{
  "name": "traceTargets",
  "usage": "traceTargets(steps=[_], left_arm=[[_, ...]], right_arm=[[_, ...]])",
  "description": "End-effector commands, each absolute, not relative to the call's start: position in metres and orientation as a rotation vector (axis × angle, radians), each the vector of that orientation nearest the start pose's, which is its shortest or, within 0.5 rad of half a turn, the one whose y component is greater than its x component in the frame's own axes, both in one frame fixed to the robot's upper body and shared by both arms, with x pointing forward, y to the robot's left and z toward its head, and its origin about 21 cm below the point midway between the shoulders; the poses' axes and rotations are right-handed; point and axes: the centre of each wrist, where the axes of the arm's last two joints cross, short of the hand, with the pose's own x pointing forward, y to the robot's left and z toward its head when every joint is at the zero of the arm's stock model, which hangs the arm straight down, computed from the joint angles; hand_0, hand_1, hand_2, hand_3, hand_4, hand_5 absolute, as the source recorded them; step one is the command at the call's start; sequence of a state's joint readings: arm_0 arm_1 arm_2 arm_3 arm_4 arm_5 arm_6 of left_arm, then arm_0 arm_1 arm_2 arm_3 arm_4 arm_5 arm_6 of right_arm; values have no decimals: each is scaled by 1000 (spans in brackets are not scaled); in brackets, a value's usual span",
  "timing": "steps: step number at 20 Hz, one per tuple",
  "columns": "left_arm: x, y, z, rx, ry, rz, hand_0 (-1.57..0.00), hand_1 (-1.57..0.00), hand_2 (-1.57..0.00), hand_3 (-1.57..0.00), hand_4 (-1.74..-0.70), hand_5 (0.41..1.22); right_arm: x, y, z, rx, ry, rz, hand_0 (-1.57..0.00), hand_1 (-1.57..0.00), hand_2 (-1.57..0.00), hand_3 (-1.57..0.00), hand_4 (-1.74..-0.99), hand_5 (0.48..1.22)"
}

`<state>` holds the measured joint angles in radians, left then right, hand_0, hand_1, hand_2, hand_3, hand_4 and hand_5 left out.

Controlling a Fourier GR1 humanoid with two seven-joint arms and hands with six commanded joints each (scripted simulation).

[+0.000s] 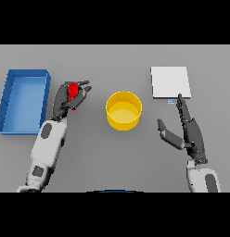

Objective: Pick up the red beaker and tilt it to pour out 1 green nut into yellow bowl. Pick up the yellow bowl and place it on the metallic measuring scale.

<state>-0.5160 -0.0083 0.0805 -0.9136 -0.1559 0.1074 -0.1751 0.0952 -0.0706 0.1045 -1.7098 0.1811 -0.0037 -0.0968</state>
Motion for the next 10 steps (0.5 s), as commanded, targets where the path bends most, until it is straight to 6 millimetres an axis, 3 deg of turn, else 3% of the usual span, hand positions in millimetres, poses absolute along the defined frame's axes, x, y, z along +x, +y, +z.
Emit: traceTargets(steps=[1,6,10], left_arm=[[363,182,-18,93,-1587,-190,-1475,-1478,-1479,-1478,-1645,1112],[367,181,12,130,-1691,-204,-1540,-1540,-1541,-1541,-1709,1097],[371,173,46,218,-1705,-442,-1558,-1558,-1559,-1559,-1728,1113]], right_arm=[[224,-228,13,-137,-1715,258,1,1,1,1,-1281,676],[225,-226,12,-158,-1713,267,1,1,1,1,-1255,672],[221,-226,10,-182,-1724,291,1,1,1,1,-1247,685]])
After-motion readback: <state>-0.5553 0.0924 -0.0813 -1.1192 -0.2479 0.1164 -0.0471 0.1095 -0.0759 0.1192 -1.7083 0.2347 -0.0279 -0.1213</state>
